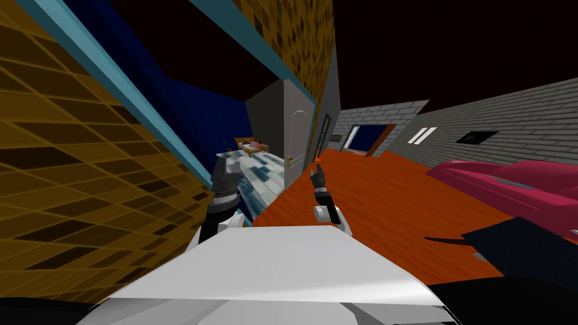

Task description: Push the door open

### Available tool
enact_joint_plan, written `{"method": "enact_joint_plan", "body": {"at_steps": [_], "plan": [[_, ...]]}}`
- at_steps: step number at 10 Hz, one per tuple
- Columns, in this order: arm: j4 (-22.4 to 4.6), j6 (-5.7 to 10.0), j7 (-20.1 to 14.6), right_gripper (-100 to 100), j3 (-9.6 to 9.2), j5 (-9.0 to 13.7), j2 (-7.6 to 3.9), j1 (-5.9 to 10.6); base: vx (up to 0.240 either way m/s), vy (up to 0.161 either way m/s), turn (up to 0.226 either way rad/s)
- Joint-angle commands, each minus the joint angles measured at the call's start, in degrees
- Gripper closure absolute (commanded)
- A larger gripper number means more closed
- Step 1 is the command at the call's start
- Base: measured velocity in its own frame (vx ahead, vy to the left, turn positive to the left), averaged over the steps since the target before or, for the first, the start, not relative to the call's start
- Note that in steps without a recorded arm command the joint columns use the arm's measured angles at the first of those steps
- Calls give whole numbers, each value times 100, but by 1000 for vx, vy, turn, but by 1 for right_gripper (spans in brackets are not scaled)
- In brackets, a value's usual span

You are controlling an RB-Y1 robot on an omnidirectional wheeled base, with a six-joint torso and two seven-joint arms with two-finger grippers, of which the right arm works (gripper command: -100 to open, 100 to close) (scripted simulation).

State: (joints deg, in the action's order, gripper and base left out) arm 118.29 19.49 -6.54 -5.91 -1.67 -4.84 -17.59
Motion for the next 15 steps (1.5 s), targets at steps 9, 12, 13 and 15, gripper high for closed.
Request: {"method": "enact_joint_plan", "body": {"at_steps": [9, 12, 13, 15], "plan": [[-1275, -75, 51, -100, -421, 1, -106, 572, 125, -115, 123], [-1629, -97, 64, -100, -536, 2, -114, 733, 123, -122, 128], [-1806, -109, 70, -100, -594, 3, -115, 813, 129, -104, 155], [-2069, -125, 80, -100, -680, 4, -114, 932, 101, -129, 119]]}}
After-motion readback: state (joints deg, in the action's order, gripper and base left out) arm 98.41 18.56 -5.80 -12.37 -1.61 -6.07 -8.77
